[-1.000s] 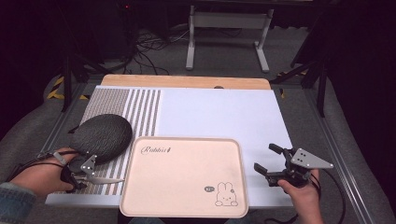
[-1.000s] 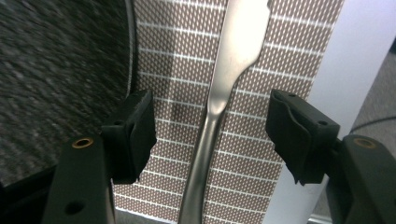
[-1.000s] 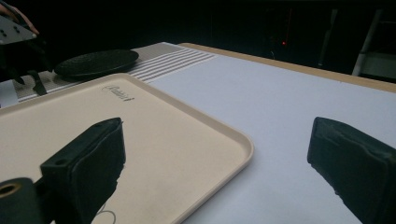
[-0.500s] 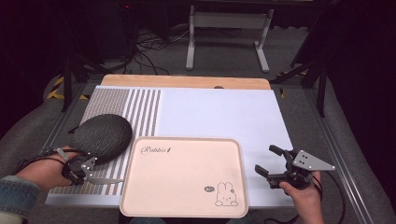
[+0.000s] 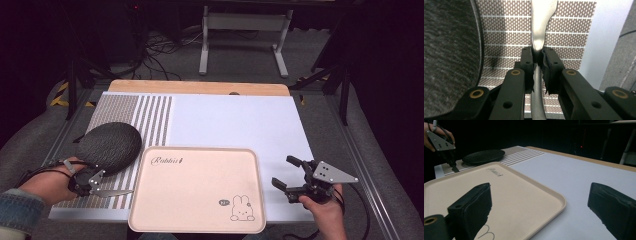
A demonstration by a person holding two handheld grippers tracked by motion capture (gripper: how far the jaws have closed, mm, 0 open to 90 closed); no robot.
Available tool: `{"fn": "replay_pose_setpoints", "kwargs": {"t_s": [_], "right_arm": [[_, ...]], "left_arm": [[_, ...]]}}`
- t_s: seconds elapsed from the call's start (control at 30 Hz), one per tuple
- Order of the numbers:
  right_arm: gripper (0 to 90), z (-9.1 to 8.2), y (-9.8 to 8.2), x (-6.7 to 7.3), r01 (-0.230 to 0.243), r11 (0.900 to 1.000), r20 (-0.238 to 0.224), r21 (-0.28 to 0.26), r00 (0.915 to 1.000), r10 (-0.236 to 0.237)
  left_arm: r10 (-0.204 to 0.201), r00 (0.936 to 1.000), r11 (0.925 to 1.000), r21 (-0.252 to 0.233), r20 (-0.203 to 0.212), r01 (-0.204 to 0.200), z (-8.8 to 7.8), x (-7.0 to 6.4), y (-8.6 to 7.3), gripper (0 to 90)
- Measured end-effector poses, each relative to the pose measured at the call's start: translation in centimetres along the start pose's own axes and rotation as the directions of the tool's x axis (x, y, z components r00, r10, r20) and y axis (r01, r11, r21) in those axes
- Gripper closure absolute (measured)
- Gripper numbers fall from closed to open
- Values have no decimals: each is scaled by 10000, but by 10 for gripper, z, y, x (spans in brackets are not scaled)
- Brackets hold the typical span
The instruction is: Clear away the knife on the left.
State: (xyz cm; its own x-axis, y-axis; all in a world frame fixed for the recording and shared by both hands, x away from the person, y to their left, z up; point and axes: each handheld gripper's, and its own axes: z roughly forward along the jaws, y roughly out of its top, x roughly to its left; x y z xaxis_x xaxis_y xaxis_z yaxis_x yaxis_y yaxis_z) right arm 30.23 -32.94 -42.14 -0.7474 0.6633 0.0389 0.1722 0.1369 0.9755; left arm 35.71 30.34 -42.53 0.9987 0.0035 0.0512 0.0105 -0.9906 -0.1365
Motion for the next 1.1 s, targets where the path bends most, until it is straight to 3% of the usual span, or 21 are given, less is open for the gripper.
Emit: {"fn": "replay_pose_setpoints", "kwargs": {"t_s": [0.27,0.47,0.5,0.63,0.73,0.8,0.83,0.87,0.9,0.97,1.0,1.07,1.1], "right_arm": [[59,-1,2,1,15,10000,48,-74,10000,-15],[59,-3,2,0,14,9999,61,-113,10000,-13],[59,-3,3,0,20,9999,64,-103,10000,-19],[59,-3,3,-1,-160,9997,1,-190,9999,160],[59,-3,4,0,-148,9997,19,-199,9999,148],[59,-3,5,0,-112,9998,61,-144,9999,113],[59,-3,4,0,-135,9998,59,-136,9999,135],[59,-3,4,-1,-161,9998,60,-127,9999,162],[59,-3,4,-1,-172,9998,71,-127,9998,173],[59,-3,4,-1,-180,9998,65,-123,9998,181],[59,-2,3,-1,-189,9997,64,-125,9998,190],[59,-2,3,-1,-158,9998,41,-99,9999,158],[59,-2,3,-1,-168,9998,45,-106,9998,169]], "left_arm": [[-393,9989,9992,-39,-262,392,-15,0,0,801],[-1035,9942,9942,-321,-284,1026,-30,0,2,801],[-1464,9891,9886,-377,-160,1457,-34,-1,3,801],[-1904,9816,9805,-528,-142,1894,-41,0,6,801],[-2343,9721,9688,-867,-125,2324,-48,1,9,801],[-3263,9453,9402,-1035,-6,3245,-55,1,13,801],[-3263,9453,9402,-1035,-6,3245,-55,1,13,801],[-3736,9275,9179,-1379,159,3721,-61,1,17,801],[-3736,9275,9179,-1379,159,3721,-61,1,17,801],[-4085,9116,8980,-1585,461,4104,-64,1,21,801],[-4188,9063,8929,-1562,568,4224,-66,2,23,801],[-4534,8886,8763,-1476,695,4586,-68,3,26,801],[-4613,8839,8717,-1463,772,4677,-68,3,27,801]]}}
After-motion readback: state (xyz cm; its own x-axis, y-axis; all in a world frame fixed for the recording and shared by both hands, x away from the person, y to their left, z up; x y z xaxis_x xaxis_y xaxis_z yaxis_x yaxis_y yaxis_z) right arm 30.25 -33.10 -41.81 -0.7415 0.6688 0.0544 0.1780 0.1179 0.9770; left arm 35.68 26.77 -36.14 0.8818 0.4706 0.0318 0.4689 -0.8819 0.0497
